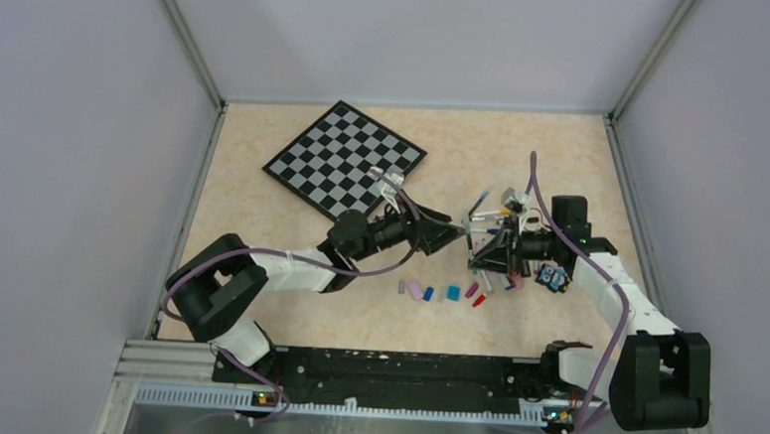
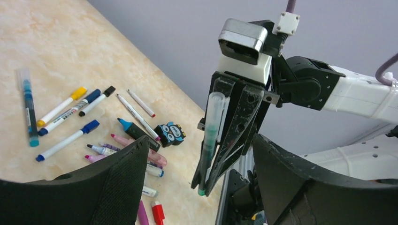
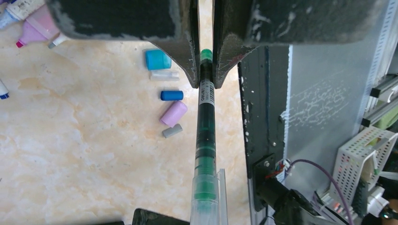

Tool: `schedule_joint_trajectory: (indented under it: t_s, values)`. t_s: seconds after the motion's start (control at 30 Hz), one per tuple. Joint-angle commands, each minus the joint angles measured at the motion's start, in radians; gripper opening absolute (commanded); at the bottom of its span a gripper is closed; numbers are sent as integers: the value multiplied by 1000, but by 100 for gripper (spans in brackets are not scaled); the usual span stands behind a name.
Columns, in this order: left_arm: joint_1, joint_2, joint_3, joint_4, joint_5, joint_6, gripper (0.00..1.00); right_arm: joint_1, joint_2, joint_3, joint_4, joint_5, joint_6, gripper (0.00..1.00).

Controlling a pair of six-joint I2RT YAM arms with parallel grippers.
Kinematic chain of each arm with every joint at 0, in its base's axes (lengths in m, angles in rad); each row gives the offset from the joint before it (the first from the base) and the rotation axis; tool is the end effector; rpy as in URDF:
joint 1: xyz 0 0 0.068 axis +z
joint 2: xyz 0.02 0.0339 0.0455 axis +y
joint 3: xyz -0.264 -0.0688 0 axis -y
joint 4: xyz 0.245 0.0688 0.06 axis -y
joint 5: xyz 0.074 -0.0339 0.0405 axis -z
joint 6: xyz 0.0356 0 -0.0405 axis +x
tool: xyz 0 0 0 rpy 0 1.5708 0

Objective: Open the pen caps
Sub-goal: Open the pen cap from the pen.

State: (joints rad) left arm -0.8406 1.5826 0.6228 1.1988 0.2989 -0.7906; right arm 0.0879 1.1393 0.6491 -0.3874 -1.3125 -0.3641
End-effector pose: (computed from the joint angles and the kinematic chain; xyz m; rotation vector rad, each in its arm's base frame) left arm 0.2041 -0.2437 0.2368 0.3248 1.4920 -1.5447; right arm 0.2033 0.0525 0.2270 -0.9578 1.7646 1.3793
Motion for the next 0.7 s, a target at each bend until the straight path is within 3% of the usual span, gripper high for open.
schedule_joint_trajectory:
  t_s: [0.0,0.17,0.3,0.4,0.67]
  values:
    - [-17,-75,103,-300,-54,-5,84,31,-1,40,-44,89,-97,0]
    - [-104,-76,174,-437,-242,40,82,47,2,34,-14,139,-68,0]
    - [-144,-41,283,-649,-398,5,62,51,0,32,-3,156,-58,0]
    - [-165,-17,360,-780,-496,-34,55,50,0,30,5,168,-48,0]
    - [-210,-10,416,-892,-676,-77,39,56,0,25,26,206,-28,0]
